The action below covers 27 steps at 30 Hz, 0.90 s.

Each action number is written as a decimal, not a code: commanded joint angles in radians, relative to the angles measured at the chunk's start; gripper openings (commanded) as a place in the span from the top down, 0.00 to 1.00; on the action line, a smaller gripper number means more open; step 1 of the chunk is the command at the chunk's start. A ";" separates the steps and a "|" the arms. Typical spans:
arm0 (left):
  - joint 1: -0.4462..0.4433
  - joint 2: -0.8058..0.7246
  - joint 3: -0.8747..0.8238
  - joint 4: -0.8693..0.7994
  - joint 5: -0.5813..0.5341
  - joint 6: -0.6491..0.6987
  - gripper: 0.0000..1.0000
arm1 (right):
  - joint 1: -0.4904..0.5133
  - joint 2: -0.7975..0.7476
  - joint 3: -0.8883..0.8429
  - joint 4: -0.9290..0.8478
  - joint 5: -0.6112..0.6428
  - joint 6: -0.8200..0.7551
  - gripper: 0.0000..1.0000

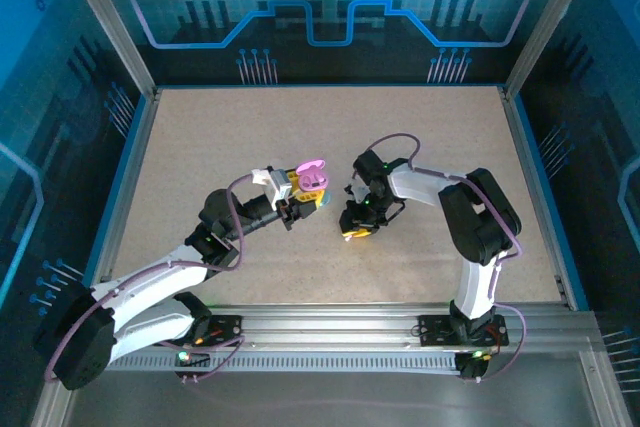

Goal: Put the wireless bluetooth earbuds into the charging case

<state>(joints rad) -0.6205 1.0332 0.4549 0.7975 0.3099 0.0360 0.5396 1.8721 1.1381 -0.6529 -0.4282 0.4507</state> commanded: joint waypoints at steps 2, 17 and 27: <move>-0.007 -0.002 -0.004 0.025 -0.001 0.013 0.63 | 0.033 0.005 0.001 0.018 -0.043 0.006 0.65; -0.008 -0.007 -0.013 0.025 -0.011 0.020 0.63 | 0.079 0.036 0.088 -0.017 0.045 0.072 0.59; -0.007 -0.028 -0.025 0.024 -0.022 0.028 0.63 | 0.104 0.073 0.138 -0.060 0.138 0.140 0.59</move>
<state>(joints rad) -0.6205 1.0290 0.4423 0.7975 0.3065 0.0368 0.6239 1.9247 1.2552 -0.6689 -0.3317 0.5503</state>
